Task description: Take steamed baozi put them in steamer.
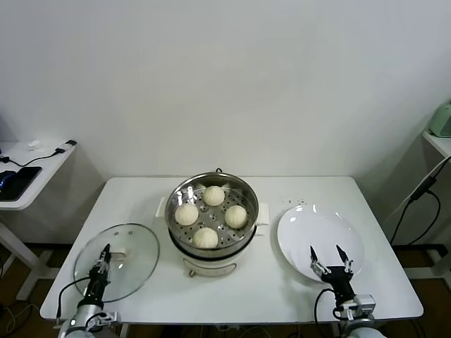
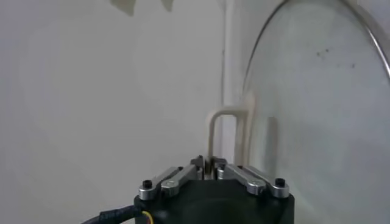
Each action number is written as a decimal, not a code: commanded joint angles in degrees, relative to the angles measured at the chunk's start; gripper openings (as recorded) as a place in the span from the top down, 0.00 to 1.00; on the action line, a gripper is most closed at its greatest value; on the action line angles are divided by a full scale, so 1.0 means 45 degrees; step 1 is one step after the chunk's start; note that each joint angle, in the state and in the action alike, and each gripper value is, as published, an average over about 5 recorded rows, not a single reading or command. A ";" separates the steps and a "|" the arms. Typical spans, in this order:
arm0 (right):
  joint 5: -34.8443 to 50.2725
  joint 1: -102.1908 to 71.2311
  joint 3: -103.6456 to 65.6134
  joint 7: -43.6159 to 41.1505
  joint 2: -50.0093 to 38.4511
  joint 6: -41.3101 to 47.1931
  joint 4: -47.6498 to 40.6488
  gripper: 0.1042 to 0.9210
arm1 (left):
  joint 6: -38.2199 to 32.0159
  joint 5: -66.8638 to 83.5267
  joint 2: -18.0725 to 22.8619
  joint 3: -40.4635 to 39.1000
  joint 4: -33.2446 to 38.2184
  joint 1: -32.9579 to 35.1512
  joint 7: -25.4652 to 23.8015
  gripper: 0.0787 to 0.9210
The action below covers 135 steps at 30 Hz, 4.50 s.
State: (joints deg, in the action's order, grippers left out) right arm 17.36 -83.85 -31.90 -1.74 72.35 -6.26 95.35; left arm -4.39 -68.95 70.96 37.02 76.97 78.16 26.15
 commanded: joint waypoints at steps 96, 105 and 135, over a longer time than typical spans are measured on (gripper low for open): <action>-0.1492 -0.0268 -0.0064 0.0741 0.0694 -0.2100 -0.0204 0.12 | 0.9476 -0.4248 0.2335 -0.8525 0.6083 -0.3620 -0.8213 0.93; -0.1611 -0.0224 0.0036 0.0726 0.0817 -0.2030 -0.0122 0.12 | 0.9276 -0.2606 0.2137 -0.8777 0.7316 -0.3410 -0.7929 0.66; -0.0939 -0.0696 0.0136 0.0632 0.0678 -0.2885 0.0274 0.12 | 0.0247 2.0680 0.0313 0.1364 0.8178 0.1833 -0.4889 0.12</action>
State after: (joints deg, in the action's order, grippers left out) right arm 11.95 -86.73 -31.21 1.40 75.71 -17.65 96.43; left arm 13.44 -13.71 77.52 24.96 120.32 76.31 2.25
